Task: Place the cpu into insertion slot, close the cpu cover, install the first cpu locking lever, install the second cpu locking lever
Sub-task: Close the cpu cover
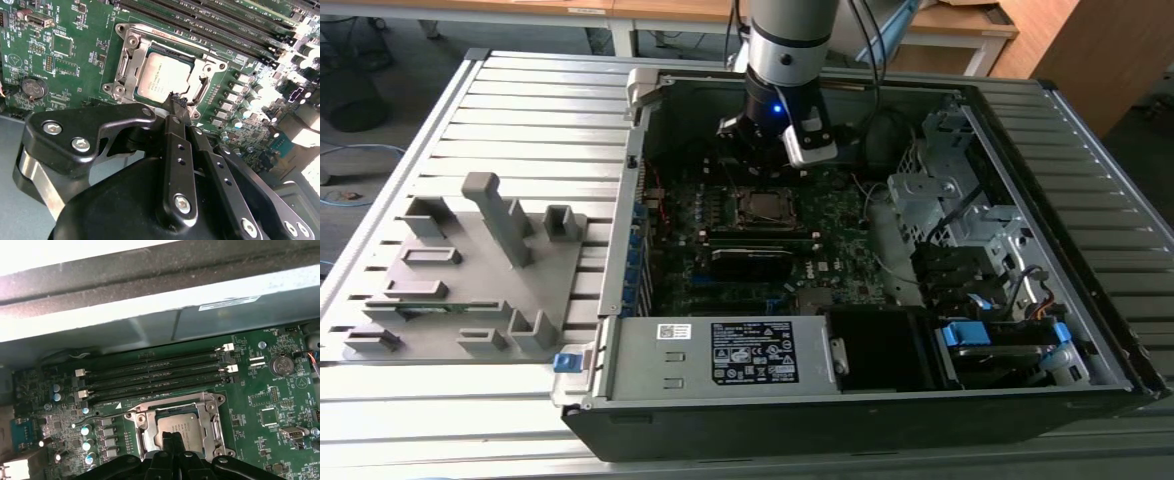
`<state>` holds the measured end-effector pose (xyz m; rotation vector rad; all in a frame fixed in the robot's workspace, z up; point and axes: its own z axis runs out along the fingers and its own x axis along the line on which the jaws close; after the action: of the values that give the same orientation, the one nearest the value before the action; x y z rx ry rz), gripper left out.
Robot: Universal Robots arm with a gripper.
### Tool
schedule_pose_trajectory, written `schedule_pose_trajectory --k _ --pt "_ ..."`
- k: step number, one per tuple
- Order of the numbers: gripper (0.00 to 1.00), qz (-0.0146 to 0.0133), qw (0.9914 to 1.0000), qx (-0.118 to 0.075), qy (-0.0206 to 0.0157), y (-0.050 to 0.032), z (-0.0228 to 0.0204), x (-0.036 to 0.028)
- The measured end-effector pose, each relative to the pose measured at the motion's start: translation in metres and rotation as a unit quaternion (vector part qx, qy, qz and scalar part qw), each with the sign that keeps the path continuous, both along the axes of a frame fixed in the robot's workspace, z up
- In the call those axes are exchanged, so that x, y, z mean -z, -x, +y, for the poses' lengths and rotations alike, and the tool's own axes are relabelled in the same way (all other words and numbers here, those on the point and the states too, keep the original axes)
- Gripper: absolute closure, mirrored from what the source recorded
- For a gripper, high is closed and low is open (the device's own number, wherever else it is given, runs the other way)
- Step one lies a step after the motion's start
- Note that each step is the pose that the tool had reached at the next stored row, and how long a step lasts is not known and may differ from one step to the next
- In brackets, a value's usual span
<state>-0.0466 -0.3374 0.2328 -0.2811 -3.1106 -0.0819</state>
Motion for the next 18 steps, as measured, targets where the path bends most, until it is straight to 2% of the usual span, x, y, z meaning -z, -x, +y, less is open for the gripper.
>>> schedule_pose_trajectory --k 4,13,18 --pt "0.89 0.0 0.99987 -0.016 0.0 0.0 0.0 0.0" --pt "0.89 0.0 0.99981 -0.02 0.0 0.0 0.0 0.0" --pt "0.89 0.0 0.99927 -0.038 0.0 0.0 0.0 0.0"
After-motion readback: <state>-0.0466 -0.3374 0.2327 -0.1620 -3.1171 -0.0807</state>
